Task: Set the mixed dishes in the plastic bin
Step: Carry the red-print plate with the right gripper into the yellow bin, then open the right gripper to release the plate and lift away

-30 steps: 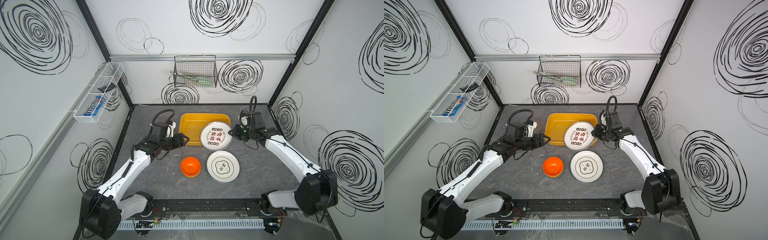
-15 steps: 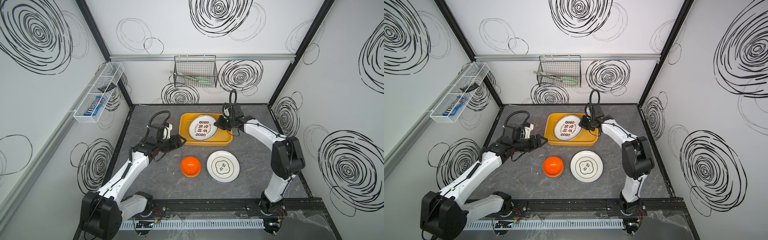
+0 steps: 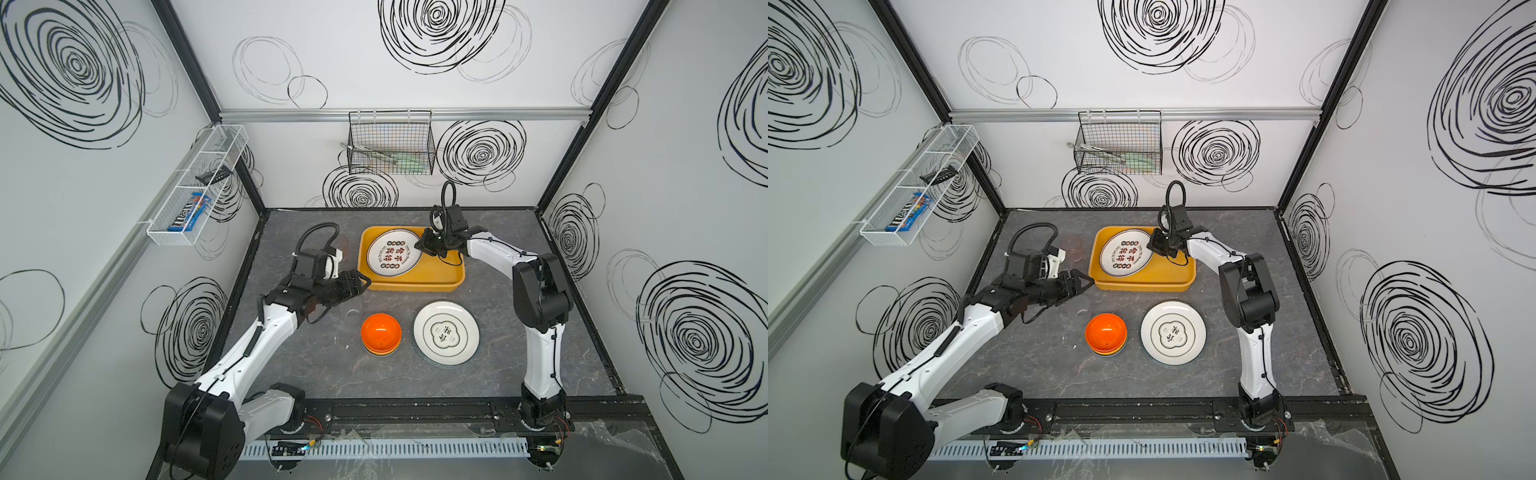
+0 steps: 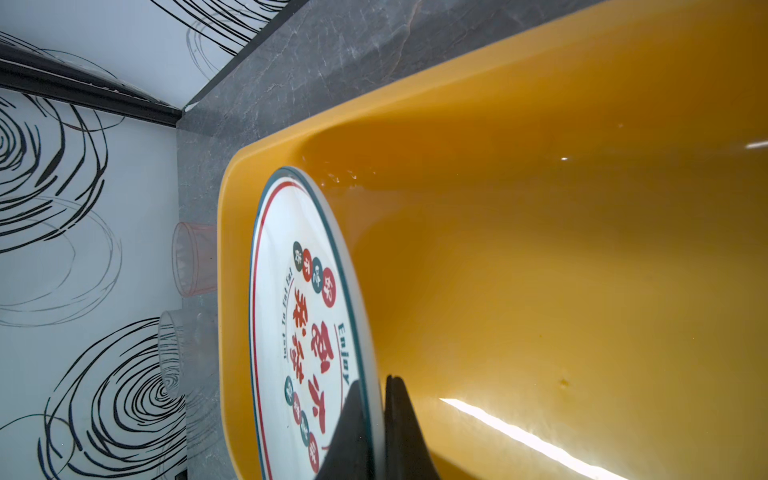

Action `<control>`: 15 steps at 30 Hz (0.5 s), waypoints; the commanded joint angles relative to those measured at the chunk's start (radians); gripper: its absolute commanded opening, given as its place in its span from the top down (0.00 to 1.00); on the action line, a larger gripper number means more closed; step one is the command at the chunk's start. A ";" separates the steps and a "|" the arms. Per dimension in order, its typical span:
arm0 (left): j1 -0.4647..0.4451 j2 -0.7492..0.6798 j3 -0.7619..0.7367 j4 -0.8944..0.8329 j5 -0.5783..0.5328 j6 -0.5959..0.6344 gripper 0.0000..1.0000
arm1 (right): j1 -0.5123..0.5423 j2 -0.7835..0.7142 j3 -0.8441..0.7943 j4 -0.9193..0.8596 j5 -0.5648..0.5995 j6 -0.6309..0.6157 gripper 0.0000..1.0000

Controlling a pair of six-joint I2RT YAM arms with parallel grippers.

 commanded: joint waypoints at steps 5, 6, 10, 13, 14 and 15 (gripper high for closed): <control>0.015 -0.016 -0.016 0.038 0.009 -0.007 0.26 | 0.007 0.048 0.052 0.083 -0.042 0.026 1.00; 0.015 -0.016 -0.017 0.039 0.010 -0.009 0.26 | 0.006 0.055 0.055 0.084 -0.043 0.026 1.00; 0.018 -0.017 -0.025 0.043 0.013 -0.011 0.26 | 0.005 0.079 0.058 0.096 -0.047 0.027 1.00; 0.019 -0.017 -0.028 0.044 0.015 -0.012 0.26 | 0.005 0.096 0.057 0.107 -0.050 0.030 1.00; 0.020 -0.016 -0.028 0.044 0.017 -0.011 0.26 | 0.005 0.101 0.057 0.110 -0.053 0.030 1.00; 0.021 -0.016 -0.028 0.044 0.017 -0.011 0.26 | 0.006 0.106 0.056 0.112 -0.054 0.031 1.00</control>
